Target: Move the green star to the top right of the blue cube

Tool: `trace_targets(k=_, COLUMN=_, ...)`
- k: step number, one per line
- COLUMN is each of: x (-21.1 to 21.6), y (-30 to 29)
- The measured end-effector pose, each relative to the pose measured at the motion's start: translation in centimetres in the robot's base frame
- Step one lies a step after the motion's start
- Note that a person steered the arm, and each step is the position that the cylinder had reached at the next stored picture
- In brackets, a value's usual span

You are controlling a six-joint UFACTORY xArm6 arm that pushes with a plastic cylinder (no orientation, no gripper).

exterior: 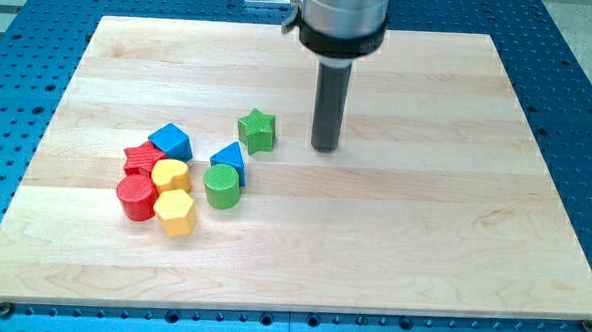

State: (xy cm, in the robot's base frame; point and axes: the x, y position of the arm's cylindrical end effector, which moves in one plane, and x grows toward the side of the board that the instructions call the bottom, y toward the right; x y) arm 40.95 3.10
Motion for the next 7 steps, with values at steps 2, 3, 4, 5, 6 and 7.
trace_targets(k=2, x=-1.9, y=-8.0)
trace_targets(k=3, x=-1.9, y=-9.1)
trace_targets(k=4, x=-2.8, y=-6.4)
trace_targets(k=5, x=-2.9, y=-2.5)
trace_targets(k=6, x=0.4, y=-2.2)
trace_targets(k=7, x=1.9, y=-5.1)
